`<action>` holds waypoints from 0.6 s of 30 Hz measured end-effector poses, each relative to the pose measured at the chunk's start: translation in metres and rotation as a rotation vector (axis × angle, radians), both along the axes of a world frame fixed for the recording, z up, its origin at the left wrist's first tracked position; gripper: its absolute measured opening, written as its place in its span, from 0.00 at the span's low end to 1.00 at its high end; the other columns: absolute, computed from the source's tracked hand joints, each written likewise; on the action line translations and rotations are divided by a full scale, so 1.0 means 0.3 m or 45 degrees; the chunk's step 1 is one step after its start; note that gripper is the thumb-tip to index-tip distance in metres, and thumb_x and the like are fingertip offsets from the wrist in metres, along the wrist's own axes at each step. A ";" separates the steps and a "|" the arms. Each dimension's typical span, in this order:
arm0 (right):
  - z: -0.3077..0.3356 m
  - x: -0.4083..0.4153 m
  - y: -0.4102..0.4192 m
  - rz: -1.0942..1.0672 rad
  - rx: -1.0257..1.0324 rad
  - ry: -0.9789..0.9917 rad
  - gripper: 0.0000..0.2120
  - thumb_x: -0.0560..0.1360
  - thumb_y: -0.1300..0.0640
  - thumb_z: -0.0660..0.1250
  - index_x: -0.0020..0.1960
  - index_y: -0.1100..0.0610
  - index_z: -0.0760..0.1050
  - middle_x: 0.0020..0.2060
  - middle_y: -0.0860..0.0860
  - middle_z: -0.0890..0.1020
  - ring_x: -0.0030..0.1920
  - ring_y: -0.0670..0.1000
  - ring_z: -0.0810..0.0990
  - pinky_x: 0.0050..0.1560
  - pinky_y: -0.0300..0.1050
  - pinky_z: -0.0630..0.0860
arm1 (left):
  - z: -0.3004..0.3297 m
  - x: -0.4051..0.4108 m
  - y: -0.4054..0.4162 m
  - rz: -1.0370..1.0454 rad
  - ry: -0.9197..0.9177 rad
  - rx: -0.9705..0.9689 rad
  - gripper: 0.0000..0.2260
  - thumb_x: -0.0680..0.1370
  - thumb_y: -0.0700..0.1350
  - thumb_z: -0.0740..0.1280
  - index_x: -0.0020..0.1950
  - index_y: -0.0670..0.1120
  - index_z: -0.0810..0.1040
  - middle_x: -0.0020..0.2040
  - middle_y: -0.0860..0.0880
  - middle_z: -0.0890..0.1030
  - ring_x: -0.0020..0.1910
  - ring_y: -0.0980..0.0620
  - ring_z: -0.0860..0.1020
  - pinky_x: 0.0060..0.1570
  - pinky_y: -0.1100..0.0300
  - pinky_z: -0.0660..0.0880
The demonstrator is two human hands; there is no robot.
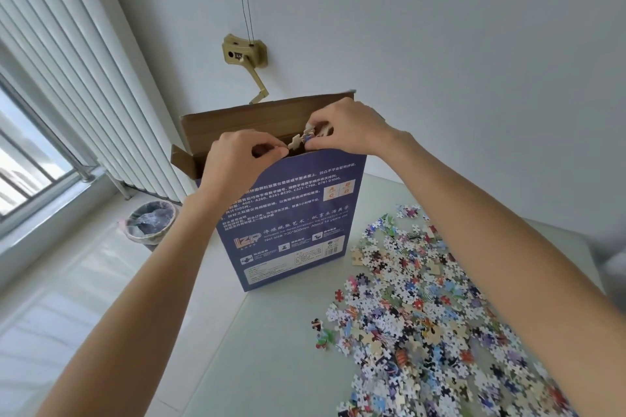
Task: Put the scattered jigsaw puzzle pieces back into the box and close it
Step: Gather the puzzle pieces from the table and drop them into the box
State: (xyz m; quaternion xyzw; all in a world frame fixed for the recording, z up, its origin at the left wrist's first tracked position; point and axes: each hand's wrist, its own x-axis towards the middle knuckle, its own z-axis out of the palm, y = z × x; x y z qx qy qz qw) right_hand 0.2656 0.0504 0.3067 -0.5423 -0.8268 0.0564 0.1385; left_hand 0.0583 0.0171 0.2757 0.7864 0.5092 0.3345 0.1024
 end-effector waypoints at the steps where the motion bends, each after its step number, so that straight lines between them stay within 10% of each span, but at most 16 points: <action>1: 0.003 -0.003 -0.006 -0.025 0.007 0.018 0.16 0.70 0.42 0.69 0.55 0.48 0.77 0.46 0.46 0.80 0.45 0.48 0.75 0.40 0.41 0.66 | -0.001 -0.001 -0.001 -0.003 0.000 -0.004 0.07 0.74 0.51 0.69 0.50 0.53 0.83 0.42 0.55 0.82 0.40 0.59 0.77 0.41 0.65 0.73; 18: -0.122 -0.030 -0.136 -0.102 0.635 0.398 0.08 0.75 0.54 0.66 0.49 0.56 0.80 0.42 0.50 0.83 0.41 0.48 0.81 0.40 0.44 0.79 | -0.023 0.027 -0.055 -0.017 0.092 0.470 0.07 0.77 0.47 0.65 0.52 0.50 0.81 0.44 0.53 0.83 0.41 0.56 0.79 0.38 0.59 0.78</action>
